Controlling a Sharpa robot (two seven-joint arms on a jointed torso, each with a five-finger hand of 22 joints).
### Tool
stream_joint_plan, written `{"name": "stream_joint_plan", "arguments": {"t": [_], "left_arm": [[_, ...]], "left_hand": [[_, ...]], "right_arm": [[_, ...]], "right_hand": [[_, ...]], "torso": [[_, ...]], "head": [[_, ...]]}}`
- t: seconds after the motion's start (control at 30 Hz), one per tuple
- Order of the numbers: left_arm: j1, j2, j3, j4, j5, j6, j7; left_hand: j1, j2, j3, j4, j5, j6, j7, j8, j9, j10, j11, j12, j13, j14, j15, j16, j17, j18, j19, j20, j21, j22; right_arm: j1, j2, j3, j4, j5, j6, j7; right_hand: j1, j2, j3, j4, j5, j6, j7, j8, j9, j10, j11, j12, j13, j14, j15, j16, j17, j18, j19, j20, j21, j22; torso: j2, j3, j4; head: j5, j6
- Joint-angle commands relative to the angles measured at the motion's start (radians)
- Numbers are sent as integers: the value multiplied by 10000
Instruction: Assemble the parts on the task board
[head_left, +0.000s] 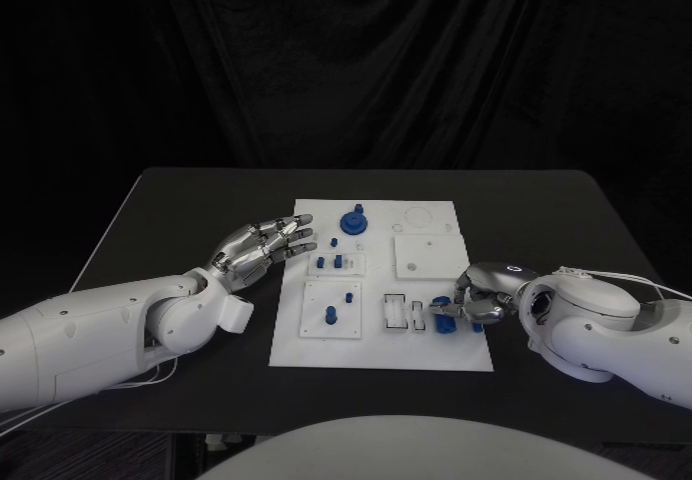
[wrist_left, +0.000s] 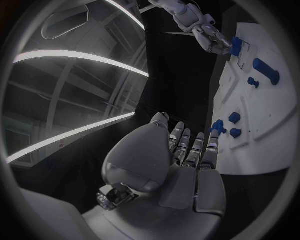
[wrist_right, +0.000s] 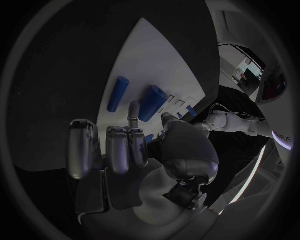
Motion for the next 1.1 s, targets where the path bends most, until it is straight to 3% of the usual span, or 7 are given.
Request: {"name": "stream_joint_plan", "arguments": {"t": [0.03,0.37,0.6,0.67,0.7,0.9,1.1], "left_arm": [[-25,11,11,13,40,109,87],[-116,-18,11,32,40,132,49],[-187,-42,11,43,40,136,43],[-199,-45,12,42,40,137,42],[-204,-47,12,42,40,137,41],[-227,-74,12,44,40,135,49],[-241,-105,12,49,40,134,57]], "left_hand": [[101,28,46,1,67,57,-2,33,14,25,37,35,8,58,-10,66,11,-147,59,-2,41,7],[101,28,46,1,67,57,-2,33,14,25,37,35,8,58,-10,66,11,-147,59,-2,41,7],[108,32,62,0,70,67,6,35,14,40,50,58,10,62,-10,71,11,-150,64,-2,42,4],[108,32,62,0,70,67,6,35,14,40,50,58,10,62,-10,71,11,-150,64,-2,42,4],[108,32,62,0,70,67,6,35,14,40,50,58,10,62,-10,71,11,-150,64,-2,42,4],[114,31,72,-2,72,73,13,36,14,49,60,69,11,67,-8,78,11,-153,69,-2,43,2],[114,31,72,-2,72,73,13,36,14,49,60,69,11,67,-8,78,11,-153,69,-2,43,2]], "right_arm": [[-46,55,2,-51,33,509,-404],[-143,324,3,-253,454,1247,-759],[-179,419,3,-346,1019,769,-560],[-182,422,4,-356,1239,548,-450],[-184,420,4,-358,1345,426,-388],[-187,346,5,-272,2106,-574,62],[-182,208,24,-7,3094,-1519,605]], "right_hand": [[-57,56,-113,-15,198,56,-45,17,22,1041,-58,26,2632,1049,-66,24,2631,-104,407,-83,1,2166],[608,107,-319,-57,982,91,-64,-153,62,1041,-90,26,2632,1049,-99,24,2631,-95,386,-117,-6,2152],[1344,41,-382,-141,1747,54,-72,-261,126,1041,-97,26,2632,1049,-118,24,2631,-84,369,-135,-38,2135],[1742,5,-308,-305,2355,0,-77,-275,168,1041,-106,26,2632,1049,-128,24,2631,-78,356,-144,-62,2126],[2341,-15,-77,-611,3607,-108,-104,-294,217,1041,-124,26,2632,1049,-155,24,2631,-72,346,-171,-77,2120],[2902,-118,438,-708,6455,-172,-155,-207,424,1041,-183,26,2632,1049,-199,24,2631,-106,413,-212,72,2165],[3020,-274,841,-689,7723,-212,-182,-98,607,1041,-221,26,2632,1049,-237,24,2631,-111,427,-250,101,2170]], "torso": [[-1,2,-17],[1,0,-14],[5,3,-12],[3,5,-12],[2,7,-15],[3,6,-17],[0,2,-11]], "head": [[4,1],[3,1],[-2,1],[5,1],[13,1],[44,1],[69,1]]}}
